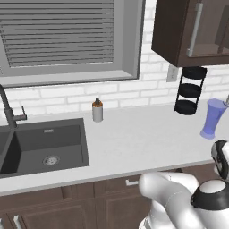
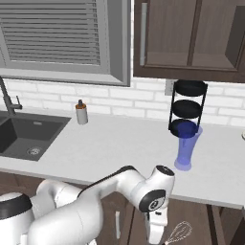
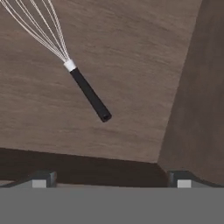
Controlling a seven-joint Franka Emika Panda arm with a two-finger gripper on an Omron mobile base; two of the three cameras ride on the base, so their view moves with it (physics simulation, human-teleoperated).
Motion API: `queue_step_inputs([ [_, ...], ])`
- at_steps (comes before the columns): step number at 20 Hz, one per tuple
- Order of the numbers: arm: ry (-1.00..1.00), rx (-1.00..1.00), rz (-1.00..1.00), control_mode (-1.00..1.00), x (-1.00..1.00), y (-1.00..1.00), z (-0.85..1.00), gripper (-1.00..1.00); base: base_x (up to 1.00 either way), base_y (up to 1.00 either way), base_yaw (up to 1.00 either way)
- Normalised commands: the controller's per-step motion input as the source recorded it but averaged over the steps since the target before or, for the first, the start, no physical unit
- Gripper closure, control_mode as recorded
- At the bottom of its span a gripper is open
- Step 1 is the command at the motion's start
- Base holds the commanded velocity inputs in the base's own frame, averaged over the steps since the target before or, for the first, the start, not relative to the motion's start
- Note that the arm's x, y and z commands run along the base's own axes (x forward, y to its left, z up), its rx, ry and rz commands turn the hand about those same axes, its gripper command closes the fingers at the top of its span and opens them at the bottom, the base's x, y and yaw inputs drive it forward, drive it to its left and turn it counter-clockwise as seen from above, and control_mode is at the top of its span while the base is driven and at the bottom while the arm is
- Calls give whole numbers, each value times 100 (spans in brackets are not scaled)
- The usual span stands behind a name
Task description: Pick the whisk from the drawer and place it on the counter.
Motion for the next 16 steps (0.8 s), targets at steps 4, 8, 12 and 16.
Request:
queue_step_inputs([
  [4, -1, 2, 9, -100, 23, -5, -27, -100, 0, 0, 0],
  [8, 0, 0, 16, -100, 16, -44, -57, -100, 0, 0, 0],
  [12, 0, 0, 18, -100, -1, -47, -52, -100, 0, 0, 0],
  [16, 0, 1, 18, -100, 0, -14, -47, -100, 0, 0, 0],
])
